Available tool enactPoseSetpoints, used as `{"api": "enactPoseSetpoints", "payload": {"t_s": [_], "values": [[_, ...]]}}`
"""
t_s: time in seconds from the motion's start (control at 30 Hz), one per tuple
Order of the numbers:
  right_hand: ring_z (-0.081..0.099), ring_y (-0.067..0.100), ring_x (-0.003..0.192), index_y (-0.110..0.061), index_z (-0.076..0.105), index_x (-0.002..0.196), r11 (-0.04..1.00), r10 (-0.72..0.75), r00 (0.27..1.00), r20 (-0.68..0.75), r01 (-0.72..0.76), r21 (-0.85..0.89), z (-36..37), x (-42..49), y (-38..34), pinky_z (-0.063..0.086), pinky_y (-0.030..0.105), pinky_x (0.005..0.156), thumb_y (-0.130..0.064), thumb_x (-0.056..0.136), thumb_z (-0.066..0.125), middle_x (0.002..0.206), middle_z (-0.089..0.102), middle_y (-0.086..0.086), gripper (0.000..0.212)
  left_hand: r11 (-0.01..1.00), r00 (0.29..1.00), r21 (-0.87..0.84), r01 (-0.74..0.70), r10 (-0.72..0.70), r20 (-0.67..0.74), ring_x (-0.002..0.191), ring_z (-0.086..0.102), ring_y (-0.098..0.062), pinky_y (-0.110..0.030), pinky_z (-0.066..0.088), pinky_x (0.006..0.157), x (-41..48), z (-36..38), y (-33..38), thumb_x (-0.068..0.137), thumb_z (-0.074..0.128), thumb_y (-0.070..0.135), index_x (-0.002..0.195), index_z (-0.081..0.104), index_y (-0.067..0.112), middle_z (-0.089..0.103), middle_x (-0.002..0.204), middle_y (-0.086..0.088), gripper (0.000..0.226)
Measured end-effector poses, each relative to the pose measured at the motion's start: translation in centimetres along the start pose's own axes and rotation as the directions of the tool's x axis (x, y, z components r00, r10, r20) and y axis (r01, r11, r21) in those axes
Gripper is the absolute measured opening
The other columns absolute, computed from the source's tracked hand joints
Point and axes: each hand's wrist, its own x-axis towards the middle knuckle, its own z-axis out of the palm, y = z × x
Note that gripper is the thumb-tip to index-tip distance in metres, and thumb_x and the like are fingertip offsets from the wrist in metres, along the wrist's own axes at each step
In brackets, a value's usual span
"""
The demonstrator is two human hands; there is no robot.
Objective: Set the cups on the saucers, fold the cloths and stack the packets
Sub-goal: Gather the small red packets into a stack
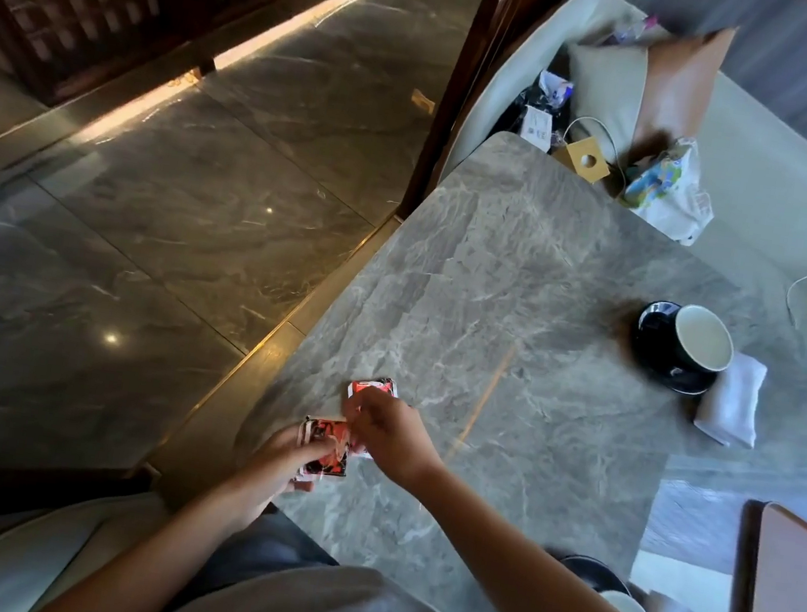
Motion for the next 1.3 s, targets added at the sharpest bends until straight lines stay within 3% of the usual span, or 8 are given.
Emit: {"api": "enactPoseSetpoints", "payload": {"t_s": [0.23,0.43,0.63,0.73,0.87,1.0,1.13,1.3], "values": [[0.051,0.025,0.116,-0.032,0.046,0.126,0.811,-0.062,0.996,0.057,0.084,-0.579,-0.3,-0.6,2.8,0.049,0.04,0.079,-0.017,0.084,0.059,0.13,0.046,-0.003,0.046,0.973,0.992,-0.228,-0.028,-0.001,-0.124,0.082,0.068,-0.024,-0.034,0.053,0.075,0.1,-0.4,1.2,0.088,0.059,0.02,0.103,0.06,0.011,0.071,0.095,-0.014,0.017],[0.062,0.032,0.099,-0.033,0.044,0.128,0.83,0.003,1.0,0.028,0.014,-0.558,-0.1,-1.2,3.7,0.048,0.038,0.07,-0.019,0.085,0.058,0.122,0.051,0.0,0.046,0.96,0.994,-0.279,-0.003,-0.028,-0.107,0.087,0.067,-0.028,-0.036,0.054,0.076,0.4,0.2,1.3,0.089,0.059,0.015,0.106,0.059,0.009,0.07,0.1,-0.015,0.018],[0.06,0.021,0.079,-0.024,0.063,0.078,0.952,0.088,0.99,0.112,-0.051,-0.3,-2.6,-0.6,2.6,0.043,0.026,0.067,-0.023,0.084,0.064,0.074,0.062,-0.004,0.006,0.957,0.99,-0.273,0.095,-0.12,-0.076,0.078,0.066,-0.022,-0.03,0.05,0.066,0.7,0.4,1.4,0.081,0.063,0.03,0.104,0.059,0.007,0.07,0.09,-0.014,0.033],[0.043,0.011,0.062,-0.019,0.044,0.058,0.997,0.023,0.972,0.235,-0.004,-0.083,-3.5,-0.1,1.3,0.032,0.022,0.058,-0.011,0.081,0.073,0.058,0.046,-0.004,0.038,0.965,0.995,-0.243,0.1,-0.103,0.001,0.096,0.06,-0.026,-0.033,0.051,0.072,0.4,0.1,1.2,0.069,0.062,0.05,0.11,0.059,0.013,0.064,0.105,-0.016,0.056],[0.047,0.008,0.065,-0.011,0.059,0.086,0.996,-0.054,0.97,0.238,0.071,-0.063,-2.8,0.8,-0.4,0.04,0.02,0.065,-0.011,0.078,0.076,0.069,0.051,-0.003,0.019,0.98,0.98,-0.164,0.109,-0.079,0.181,0.105,0.064,-0.031,-0.037,0.054,0.08,-0.2,0.6,1.5,0.066,0.072,0.045,0.113,0.06,0.015,0.068,0.109,-0.017,0.057],[0.051,0.009,0.075,-0.018,0.049,0.121,0.975,-0.042,0.94,0.338,0.112,-0.191,-2.5,1.6,-1.0,0.039,0.023,0.069,-0.01,0.081,0.07,0.076,0.057,-0.009,0.045,0.989,0.97,-0.121,0.082,-0.051,0.237,0.096,0.069,-0.031,-0.035,0.056,0.078,-0.5,1.1,1.7,0.083,0.063,0.011,0.111,0.059,0.008,0.073,0.101,-0.015,0.028],[0.057,0.017,0.094,-0.022,0.052,0.127,0.961,-0.083,0.973,0.213,0.135,-0.243,-2.7,2.7,-1.0,0.048,0.031,0.082,-0.007,0.087,0.058,0.112,0.061,0.006,0.043,0.968,0.977,-0.229,0.107,-0.059,0.207,0.093,0.069,-0.03,-0.038,0.056,0.08,-0.4,0.7,1.9,0.091,0.048,0.004,0.11,0.056,0.005,0.072,0.099,-0.017,0.021],[0.036,0.019,0.125,-0.036,0.049,0.13,0.814,-0.153,0.985,0.075,0.169,-0.556,-2.3,3.4,1.3,0.038,0.038,0.099,-0.009,0.091,0.048,0.138,0.044,-0.008,0.047,0.97,0.975,-0.225,0.091,-0.04,0.22,0.088,0.071,-0.029,-0.04,0.052,0.087,-0.5,1.0,2.2,0.092,0.042,-0.002,0.108,0.057,0.006,0.073,0.097,-0.014,0.024]]}}
